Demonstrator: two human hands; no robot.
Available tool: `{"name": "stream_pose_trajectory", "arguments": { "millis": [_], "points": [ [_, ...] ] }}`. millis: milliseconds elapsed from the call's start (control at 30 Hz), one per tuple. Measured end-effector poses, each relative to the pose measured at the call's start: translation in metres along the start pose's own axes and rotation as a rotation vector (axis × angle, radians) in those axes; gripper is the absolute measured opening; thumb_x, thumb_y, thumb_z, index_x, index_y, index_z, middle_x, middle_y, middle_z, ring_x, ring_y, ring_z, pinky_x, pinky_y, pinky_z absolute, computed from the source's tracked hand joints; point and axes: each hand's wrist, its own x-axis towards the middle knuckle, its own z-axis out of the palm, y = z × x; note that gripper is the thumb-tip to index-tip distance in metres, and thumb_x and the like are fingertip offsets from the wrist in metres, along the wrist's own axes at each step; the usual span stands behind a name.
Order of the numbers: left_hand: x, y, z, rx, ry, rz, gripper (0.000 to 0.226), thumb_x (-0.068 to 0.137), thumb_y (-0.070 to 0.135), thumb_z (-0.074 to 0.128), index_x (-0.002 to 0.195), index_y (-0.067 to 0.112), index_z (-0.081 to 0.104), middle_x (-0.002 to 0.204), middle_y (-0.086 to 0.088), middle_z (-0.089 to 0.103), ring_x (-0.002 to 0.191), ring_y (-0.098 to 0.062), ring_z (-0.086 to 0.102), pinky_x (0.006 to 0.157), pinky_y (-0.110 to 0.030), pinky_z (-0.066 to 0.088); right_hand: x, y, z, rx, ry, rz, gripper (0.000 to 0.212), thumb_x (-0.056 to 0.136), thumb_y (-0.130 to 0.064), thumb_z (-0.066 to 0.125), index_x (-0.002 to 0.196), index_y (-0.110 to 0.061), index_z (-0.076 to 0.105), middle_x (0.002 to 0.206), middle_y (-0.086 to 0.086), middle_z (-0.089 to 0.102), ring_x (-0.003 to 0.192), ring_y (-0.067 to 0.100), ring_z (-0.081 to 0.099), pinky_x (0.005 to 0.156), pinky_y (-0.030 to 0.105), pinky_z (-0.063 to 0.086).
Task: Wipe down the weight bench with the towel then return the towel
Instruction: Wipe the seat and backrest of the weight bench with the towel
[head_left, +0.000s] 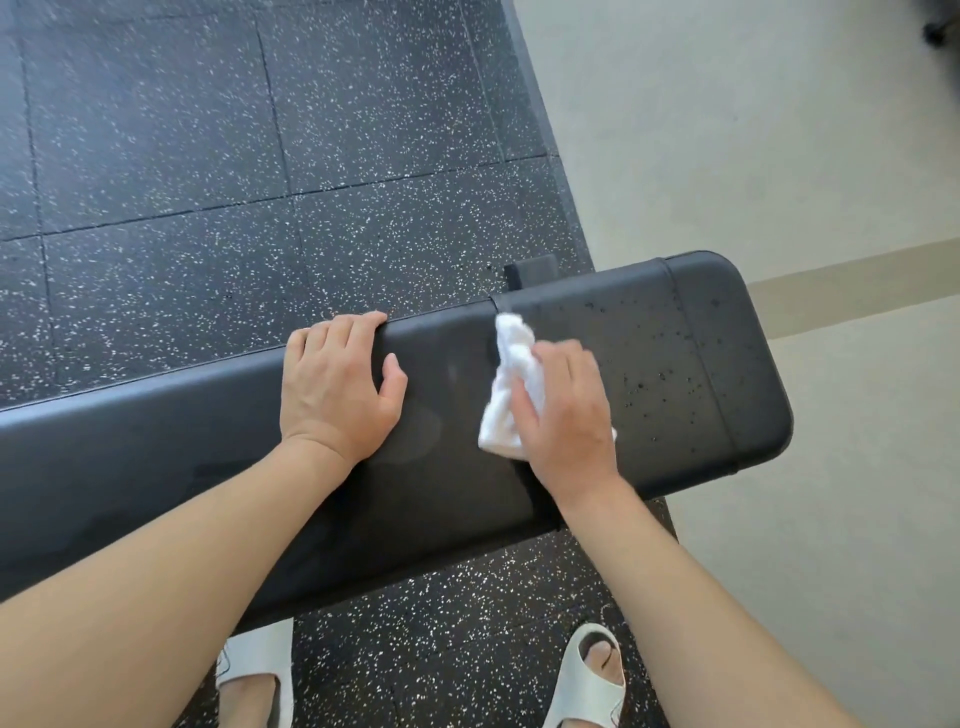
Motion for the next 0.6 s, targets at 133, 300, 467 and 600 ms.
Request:
{"name": "stream_pose_trajectory", "arguments": {
  "millis": [133,300,467,600],
  "points": [
    [0.000,0.000,-0.001,-0.003,-0.007,-0.010,0.051,0.093,0.040,0.045,0.136,0.016,0.058,0.125,-0.006,0.065,0.115,-0.032,0.056,0.111,-0.047,0.036,-0.095,0.011,-0.030,0.084,-0.154,-0.021,0.025,0.100,-0.026,0.063,0.120,-0.011,0.058,0.113,0.002,0.056,0.095,0.021,0.053,0.082,0.041,0.054],
    [0.001,-0.002,0.000,0.003,-0.014,-0.009,0.050,0.093,0.040,0.046,0.135,0.016,0.059,0.125,-0.005,0.065,0.115,-0.031,0.056,0.111,-0.047,0.037,-0.075,0.023,-0.022,0.052,-0.148,-0.118,0.023,0.098,-0.024,0.061,0.115,-0.010,0.055,0.105,0.008,0.057,0.088,0.026,0.054,0.076,0.044,0.053],
    [0.002,-0.002,0.001,0.001,-0.028,-0.010,0.050,0.093,0.040,0.046,0.136,0.017,0.058,0.125,-0.004,0.065,0.115,-0.030,0.056,0.111,-0.046,0.036,0.044,0.004,0.025,0.030,-0.022,-0.086,0.024,0.089,-0.015,0.066,0.108,-0.001,0.061,0.098,0.016,0.058,0.085,0.035,0.054,0.076,0.047,0.050],
    [0.002,-0.001,0.000,0.007,-0.032,-0.016,0.050,0.093,0.040,0.046,0.136,0.017,0.058,0.126,-0.005,0.065,0.115,-0.031,0.056,0.111,-0.047,0.036,0.109,-0.009,0.046,0.002,-0.038,-0.059,0.030,0.090,-0.028,0.049,0.097,-0.001,0.060,0.095,0.017,0.059,0.083,0.036,0.055,0.074,0.048,0.050]
  ]
}}
